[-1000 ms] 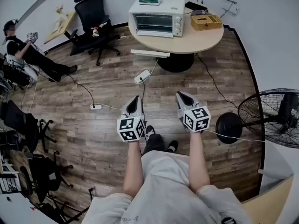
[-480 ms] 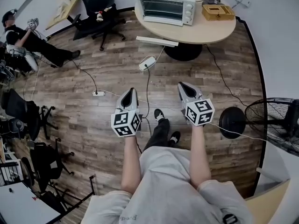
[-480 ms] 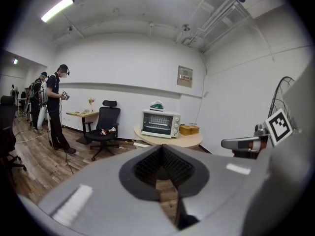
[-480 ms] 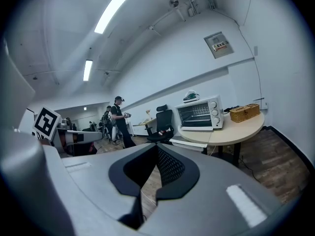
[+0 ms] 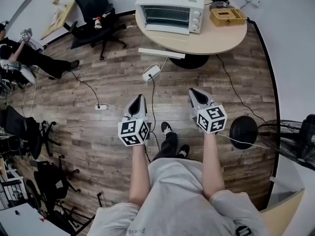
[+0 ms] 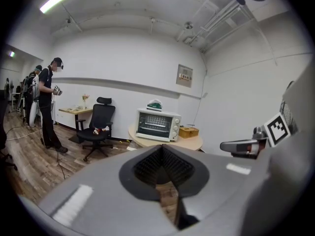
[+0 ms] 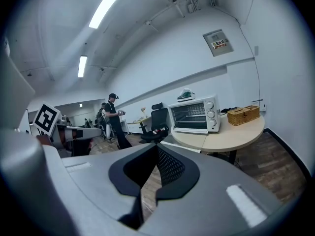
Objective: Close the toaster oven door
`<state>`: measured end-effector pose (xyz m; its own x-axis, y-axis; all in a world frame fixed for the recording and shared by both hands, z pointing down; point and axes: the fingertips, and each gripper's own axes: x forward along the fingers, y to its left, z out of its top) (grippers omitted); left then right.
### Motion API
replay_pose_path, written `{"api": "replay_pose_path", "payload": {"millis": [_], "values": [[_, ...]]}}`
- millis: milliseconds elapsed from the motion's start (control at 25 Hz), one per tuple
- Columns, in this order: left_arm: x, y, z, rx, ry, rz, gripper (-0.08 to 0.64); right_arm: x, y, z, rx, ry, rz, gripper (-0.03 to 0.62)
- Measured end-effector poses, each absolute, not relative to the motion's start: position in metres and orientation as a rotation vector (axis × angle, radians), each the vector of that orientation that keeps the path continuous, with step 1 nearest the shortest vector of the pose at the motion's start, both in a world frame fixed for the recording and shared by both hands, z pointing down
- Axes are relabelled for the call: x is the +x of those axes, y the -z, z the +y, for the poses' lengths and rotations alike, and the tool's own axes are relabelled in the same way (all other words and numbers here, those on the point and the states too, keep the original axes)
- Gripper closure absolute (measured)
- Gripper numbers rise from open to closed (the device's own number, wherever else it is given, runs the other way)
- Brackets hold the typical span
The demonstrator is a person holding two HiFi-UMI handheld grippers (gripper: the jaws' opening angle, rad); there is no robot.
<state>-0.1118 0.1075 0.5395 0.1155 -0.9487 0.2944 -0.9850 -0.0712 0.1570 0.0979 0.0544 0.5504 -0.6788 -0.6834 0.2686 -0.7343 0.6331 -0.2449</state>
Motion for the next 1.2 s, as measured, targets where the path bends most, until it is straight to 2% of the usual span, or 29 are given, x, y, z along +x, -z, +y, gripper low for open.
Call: {"api": "replay_pose_path", "payload": {"millis": [720, 1200], "values": [[-0.164, -0.547, -0.053, 2.091, -0.041, -1.808, 0.503, 0.07, -0.549, -0.091, 1.27, -0.465, -2.62, 0.594], [-0.193, -0.56, -0.101, 2.108, 0.013, -1.728, 0.503, 0.058, -0.542, -0.138, 1.381, -0.366, -2.532, 0.592]]}}
